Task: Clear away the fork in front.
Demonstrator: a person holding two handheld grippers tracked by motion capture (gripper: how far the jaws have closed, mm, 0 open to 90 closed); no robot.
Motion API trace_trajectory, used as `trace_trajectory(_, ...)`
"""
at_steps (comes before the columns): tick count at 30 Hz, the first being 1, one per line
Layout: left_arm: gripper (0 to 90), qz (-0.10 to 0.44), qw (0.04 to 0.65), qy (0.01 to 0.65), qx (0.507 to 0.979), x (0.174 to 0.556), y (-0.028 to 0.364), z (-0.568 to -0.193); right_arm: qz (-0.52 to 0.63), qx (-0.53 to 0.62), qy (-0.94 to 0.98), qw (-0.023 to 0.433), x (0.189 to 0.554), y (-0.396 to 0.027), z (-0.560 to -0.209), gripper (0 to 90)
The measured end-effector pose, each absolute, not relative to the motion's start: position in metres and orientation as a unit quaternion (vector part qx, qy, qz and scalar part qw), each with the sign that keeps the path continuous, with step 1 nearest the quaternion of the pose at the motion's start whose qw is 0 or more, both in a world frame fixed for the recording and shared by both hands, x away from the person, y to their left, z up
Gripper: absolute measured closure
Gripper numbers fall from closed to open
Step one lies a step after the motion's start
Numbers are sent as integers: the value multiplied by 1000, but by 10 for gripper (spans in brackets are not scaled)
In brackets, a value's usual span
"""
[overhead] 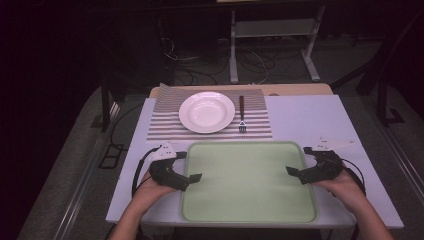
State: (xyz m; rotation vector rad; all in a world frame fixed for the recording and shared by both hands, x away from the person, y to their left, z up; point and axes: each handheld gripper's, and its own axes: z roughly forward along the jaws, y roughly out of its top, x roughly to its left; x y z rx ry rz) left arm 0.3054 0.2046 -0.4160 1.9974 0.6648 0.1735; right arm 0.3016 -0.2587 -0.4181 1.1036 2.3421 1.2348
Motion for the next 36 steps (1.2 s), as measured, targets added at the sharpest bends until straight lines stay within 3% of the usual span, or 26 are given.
trace_trajectory(36, 0, 72, 505, 283, 812, 304, 206, -413, 425, 399, 803, 125, 369, -221, -404, 6)
